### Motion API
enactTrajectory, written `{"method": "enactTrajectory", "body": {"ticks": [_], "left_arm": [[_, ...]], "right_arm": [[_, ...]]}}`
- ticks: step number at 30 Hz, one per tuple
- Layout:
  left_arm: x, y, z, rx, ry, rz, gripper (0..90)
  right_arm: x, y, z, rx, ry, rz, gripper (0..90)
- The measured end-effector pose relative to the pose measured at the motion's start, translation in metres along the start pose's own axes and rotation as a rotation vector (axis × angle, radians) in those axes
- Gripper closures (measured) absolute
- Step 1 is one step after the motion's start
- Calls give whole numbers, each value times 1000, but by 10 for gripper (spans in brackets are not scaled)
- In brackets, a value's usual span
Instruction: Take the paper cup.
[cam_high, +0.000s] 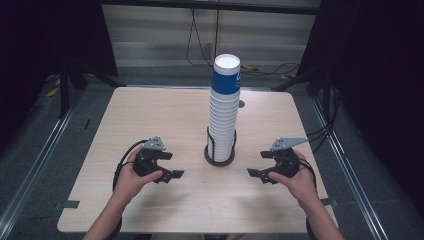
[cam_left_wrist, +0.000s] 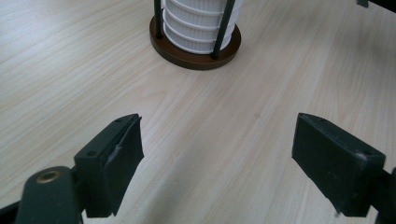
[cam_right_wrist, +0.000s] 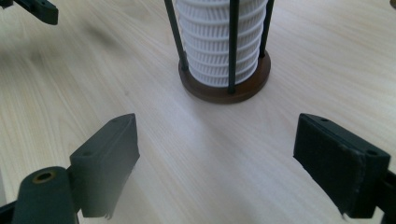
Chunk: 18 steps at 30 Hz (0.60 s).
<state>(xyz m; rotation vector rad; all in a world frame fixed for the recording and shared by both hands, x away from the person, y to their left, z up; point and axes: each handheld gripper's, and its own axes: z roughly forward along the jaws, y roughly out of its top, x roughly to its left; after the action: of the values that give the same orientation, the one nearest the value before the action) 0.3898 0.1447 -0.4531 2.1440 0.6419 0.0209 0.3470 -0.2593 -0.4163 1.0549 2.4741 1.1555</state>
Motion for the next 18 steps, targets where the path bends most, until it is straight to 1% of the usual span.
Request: {"method": "enactTrajectory", "body": {"ticks": [2, 3, 4, 5, 7, 8, 9, 11, 12, 13, 14, 15, 17, 18], "left_arm": [[0, 1, -1, 0, 6, 1, 161], [1, 2, -2, -9, 5, 3, 161], [2, 4, -4, -5, 15, 5, 162], [2, 4, -4, -5, 15, 5, 162], [3, 8, -6, -19, 19, 7, 161], [3, 8, -6, -19, 19, 7, 161], [3, 11, -5, -22, 14, 16, 161], [2, 14, -4, -16, 12, 21, 160], [2, 14, -4, -16, 12, 21, 161], [1, 16, -4, -3, 12, 25, 161], [0, 19, -3, -10, 9, 29, 161], [0, 19, -3, -10, 9, 29, 161], [0, 22, -3, -9, -1, 30, 161], [0, 24, -2, -9, -1, 36, 161]], "right_arm": [[-1, 7, -2, 3, 1, -7, 136], [0, 11, -3, -1, 8, -4, 135], [0, 13, -4, -3, 20, 0, 135], [0, 13, -4, -3, 20, 0, 135], [1, 25, -7, 8, 20, -31, 135], [1, 25, -7, 8, 20, -31, 135], [0, 32, -10, 18, 11, -49, 136], [0, 38, -13, 8, 15, -46, 135], [0, 38, -13, 8, 15, -46, 135], [-1, 40, -15, 2, 18, -43, 136], [-2, 47, -19, -2, 15, -43, 135], [-2, 47, -19, -2, 15, -43, 135], [-3, 54, -24, -11, 15, -44, 136], [-3, 54, -24, -11, 15, -44, 136]]}}
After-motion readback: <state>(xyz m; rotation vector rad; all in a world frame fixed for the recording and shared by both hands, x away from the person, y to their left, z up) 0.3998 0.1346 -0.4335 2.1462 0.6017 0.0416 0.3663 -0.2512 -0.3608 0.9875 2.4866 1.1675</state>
